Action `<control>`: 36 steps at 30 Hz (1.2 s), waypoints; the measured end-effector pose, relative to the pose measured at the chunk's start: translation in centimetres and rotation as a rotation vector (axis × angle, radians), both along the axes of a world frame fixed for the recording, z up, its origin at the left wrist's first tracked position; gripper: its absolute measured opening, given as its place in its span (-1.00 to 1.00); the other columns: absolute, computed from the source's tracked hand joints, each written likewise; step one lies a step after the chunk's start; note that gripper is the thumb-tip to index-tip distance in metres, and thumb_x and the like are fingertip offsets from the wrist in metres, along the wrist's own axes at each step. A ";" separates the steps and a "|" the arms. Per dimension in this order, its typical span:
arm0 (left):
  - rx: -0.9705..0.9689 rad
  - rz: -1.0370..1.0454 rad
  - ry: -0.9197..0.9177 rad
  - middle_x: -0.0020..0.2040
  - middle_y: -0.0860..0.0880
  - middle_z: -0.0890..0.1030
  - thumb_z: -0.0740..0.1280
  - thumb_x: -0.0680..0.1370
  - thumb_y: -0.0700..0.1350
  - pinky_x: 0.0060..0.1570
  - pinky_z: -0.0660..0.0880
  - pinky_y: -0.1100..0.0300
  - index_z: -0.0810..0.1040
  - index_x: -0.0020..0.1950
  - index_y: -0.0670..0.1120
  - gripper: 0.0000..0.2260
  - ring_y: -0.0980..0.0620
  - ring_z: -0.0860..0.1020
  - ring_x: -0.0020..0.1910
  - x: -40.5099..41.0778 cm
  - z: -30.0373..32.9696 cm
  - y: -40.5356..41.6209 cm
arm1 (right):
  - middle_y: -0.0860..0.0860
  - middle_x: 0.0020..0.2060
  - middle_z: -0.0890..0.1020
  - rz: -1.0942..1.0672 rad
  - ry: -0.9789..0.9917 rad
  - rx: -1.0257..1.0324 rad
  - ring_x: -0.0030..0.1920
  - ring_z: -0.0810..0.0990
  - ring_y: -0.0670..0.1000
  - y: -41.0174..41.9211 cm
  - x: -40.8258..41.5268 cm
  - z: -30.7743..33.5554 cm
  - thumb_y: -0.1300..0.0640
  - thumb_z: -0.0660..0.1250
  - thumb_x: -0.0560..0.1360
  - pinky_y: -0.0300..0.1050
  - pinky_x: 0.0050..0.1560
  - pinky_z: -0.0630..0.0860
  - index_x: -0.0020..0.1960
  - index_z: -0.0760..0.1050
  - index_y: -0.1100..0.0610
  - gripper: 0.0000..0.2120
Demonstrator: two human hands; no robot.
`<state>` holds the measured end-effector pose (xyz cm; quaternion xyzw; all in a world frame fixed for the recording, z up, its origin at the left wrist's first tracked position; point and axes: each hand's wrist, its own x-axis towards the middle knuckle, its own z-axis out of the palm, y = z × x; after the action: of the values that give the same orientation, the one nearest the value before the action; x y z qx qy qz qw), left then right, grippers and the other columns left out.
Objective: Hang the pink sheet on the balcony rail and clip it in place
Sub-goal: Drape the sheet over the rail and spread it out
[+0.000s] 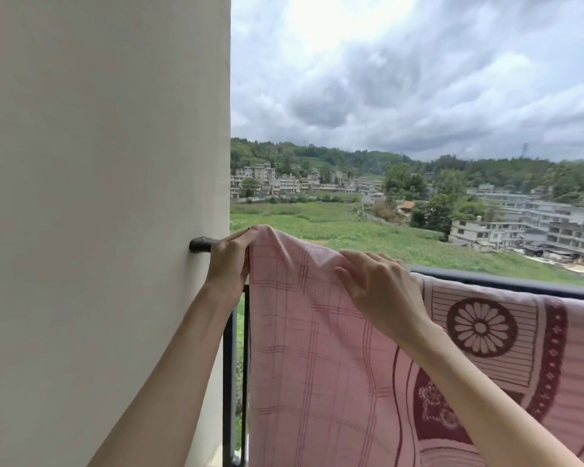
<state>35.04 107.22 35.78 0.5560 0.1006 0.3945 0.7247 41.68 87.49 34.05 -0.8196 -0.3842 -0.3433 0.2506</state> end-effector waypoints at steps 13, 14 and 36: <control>0.015 -0.118 0.009 -0.11 -0.06 0.68 0.29 0.52 -0.07 -0.19 0.56 0.23 0.67 -0.08 -0.07 -0.83 0.04 0.62 -0.12 -1.1 -7.7 -9.0 | 0.06 0.21 0.58 0.144 -0.329 0.160 0.30 0.48 0.14 -5.8 2.1 -5.3 0.10 0.23 0.53 0.14 0.35 0.26 0.05 0.64 0.08 -0.77; 0.032 -0.154 0.022 -0.09 -0.04 0.68 0.31 0.48 -0.02 -0.19 0.56 0.25 0.64 -0.03 -0.07 -0.81 0.05 0.63 -0.11 -1.0 -8.4 -9.5 | 0.07 0.24 0.55 0.163 -0.326 0.157 0.33 0.44 0.15 -6.1 1.9 -6.2 0.11 0.24 0.54 0.17 0.37 0.25 0.00 0.65 0.10 -0.79; 0.303 -0.145 0.302 -0.23 -0.31 0.57 0.40 0.46 -0.20 -0.02 0.49 -0.18 0.57 -0.20 -0.31 -0.83 -0.08 0.52 -0.23 0.8 -18.5 -21.1 | 0.01 -0.36 0.59 -0.181 0.231 -0.020 -0.34 0.57 0.09 -13.4 -0.4 -24.9 0.08 0.12 0.45 -0.13 -0.36 0.44 -0.21 0.53 0.13 -0.76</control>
<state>35.82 86.09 17.26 0.7170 0.1071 0.2643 0.6361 41.33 74.10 9.11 -0.8875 -0.2807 -0.2638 0.2528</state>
